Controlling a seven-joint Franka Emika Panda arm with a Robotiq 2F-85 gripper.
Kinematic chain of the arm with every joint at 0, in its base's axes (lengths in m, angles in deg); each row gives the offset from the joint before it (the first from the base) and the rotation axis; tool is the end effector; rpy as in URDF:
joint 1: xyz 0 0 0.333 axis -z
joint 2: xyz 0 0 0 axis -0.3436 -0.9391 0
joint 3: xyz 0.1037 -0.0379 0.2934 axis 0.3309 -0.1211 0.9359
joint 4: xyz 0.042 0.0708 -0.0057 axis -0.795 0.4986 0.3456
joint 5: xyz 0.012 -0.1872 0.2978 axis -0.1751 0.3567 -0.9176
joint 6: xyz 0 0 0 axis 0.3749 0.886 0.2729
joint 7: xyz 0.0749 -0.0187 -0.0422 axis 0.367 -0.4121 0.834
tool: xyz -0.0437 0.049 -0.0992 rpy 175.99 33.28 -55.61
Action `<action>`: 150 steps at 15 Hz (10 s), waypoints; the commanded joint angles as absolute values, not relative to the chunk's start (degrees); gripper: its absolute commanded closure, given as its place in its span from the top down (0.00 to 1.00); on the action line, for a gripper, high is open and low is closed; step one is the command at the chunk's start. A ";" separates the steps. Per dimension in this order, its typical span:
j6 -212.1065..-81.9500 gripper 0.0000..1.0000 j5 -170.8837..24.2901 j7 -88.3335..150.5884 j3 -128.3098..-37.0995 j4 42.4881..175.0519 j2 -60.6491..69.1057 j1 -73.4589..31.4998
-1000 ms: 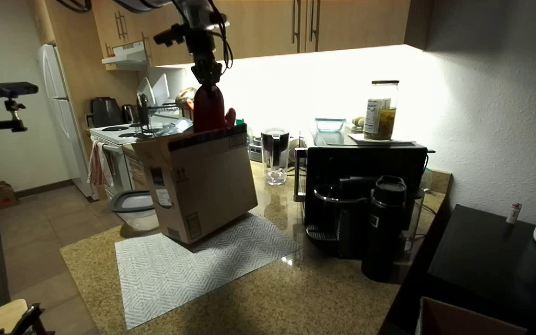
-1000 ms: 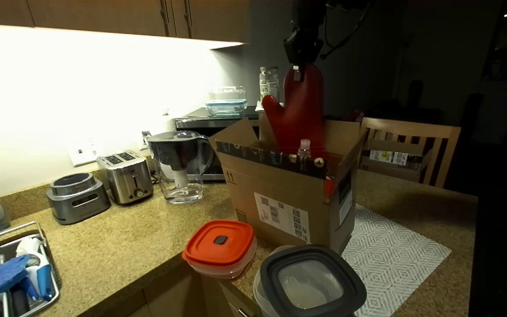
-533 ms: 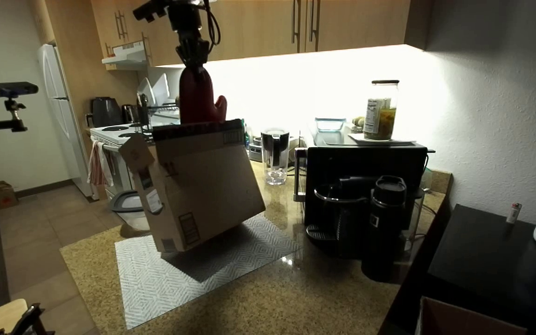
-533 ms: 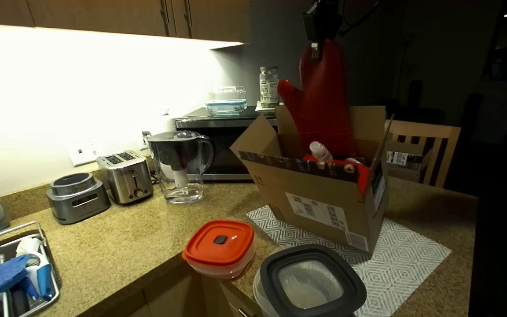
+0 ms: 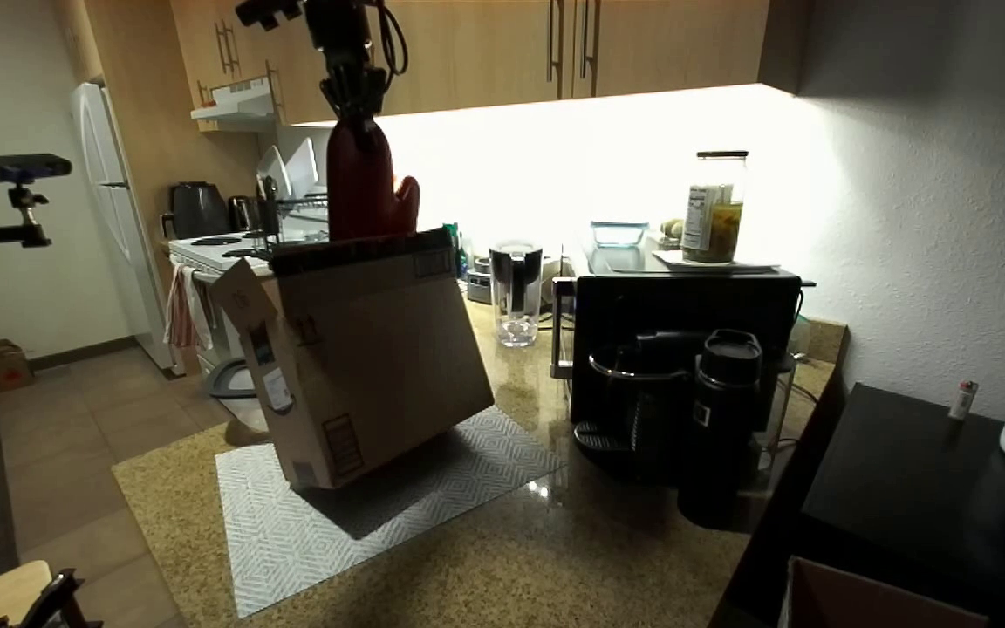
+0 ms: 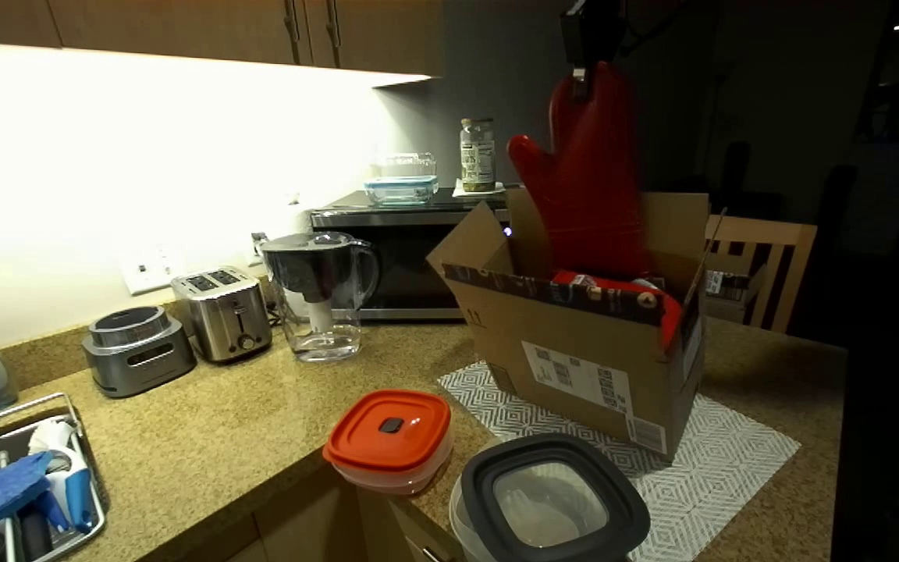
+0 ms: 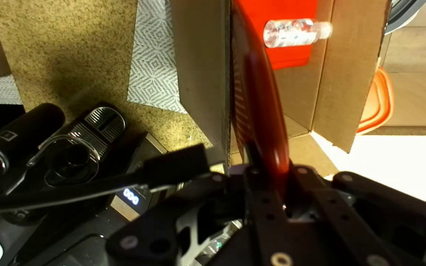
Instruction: Remove the red oven mitt from the brown box and put it on the table.
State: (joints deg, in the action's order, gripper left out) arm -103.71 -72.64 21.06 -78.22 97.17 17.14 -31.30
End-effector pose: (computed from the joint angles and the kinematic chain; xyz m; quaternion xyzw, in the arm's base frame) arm 0.5258 0.1015 0.6491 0.9974 -0.0267 0.0655 0.0164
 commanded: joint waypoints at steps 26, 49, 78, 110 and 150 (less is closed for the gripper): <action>-81.49 0.03 -107.75 58.66 -81.54 101.99 16.53 -16.34; -79.88 0.03 -108.43 60.06 -84.06 98.62 20.86 -15.65; -91.90 0.03 -100.63 55.85 -84.48 98.89 25.52 -16.59; -92.08 0.03 -95.76 50.20 -83.51 93.98 35.18 -18.21; -111.30 0.03 -67.75 58.15 -70.14 140.99 50.34 -33.40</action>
State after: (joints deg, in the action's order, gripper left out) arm -109.17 -70.34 53.62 -68.92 137.39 48.21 -32.16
